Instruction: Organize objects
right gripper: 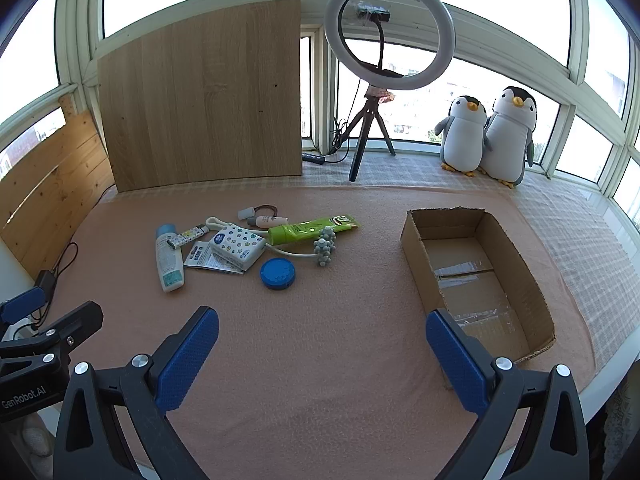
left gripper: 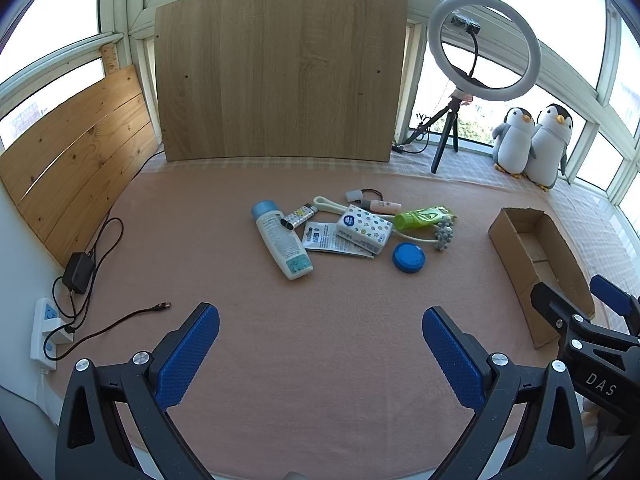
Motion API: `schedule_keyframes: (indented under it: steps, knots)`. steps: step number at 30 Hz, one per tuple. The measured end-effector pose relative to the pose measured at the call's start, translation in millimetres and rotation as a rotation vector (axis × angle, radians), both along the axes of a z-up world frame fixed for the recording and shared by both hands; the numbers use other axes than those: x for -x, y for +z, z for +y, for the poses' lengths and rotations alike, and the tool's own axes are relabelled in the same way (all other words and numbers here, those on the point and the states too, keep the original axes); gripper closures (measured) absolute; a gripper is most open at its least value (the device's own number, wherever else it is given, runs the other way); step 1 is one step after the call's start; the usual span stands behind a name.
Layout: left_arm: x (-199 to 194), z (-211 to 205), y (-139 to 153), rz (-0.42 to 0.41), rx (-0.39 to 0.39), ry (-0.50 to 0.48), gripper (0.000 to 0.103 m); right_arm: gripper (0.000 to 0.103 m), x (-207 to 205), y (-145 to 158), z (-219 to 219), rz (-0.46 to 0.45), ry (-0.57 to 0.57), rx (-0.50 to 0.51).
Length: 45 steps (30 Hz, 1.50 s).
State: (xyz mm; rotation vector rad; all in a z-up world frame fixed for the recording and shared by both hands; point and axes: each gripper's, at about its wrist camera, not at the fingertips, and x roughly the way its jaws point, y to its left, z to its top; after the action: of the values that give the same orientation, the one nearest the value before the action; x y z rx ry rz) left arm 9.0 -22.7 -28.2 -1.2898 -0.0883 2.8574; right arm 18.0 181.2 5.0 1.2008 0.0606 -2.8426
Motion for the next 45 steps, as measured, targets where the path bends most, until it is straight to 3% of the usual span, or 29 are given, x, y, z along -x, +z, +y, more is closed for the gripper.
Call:
schedule_keyframes:
  steps: [31, 39, 45]
  knots:
    - [17.2, 3.6, -2.9, -0.010, 0.004, -0.004, 0.000, 0.001, 6.3, -3.4, -1.8, -0.011, -0.005, 0.004]
    - [28.4, 2.1, -17.1, -0.034, 0.004, -0.015, 0.000, 0.001, 16.2, -14.1, 4.7, -0.034, -0.010, 0.012]
    - [44.3, -5.0, -38.1, -0.095, -0.005, -0.036, 0.000, 0.001, 30.2, -28.1, 14.8, -0.064, 0.012, 0.075]
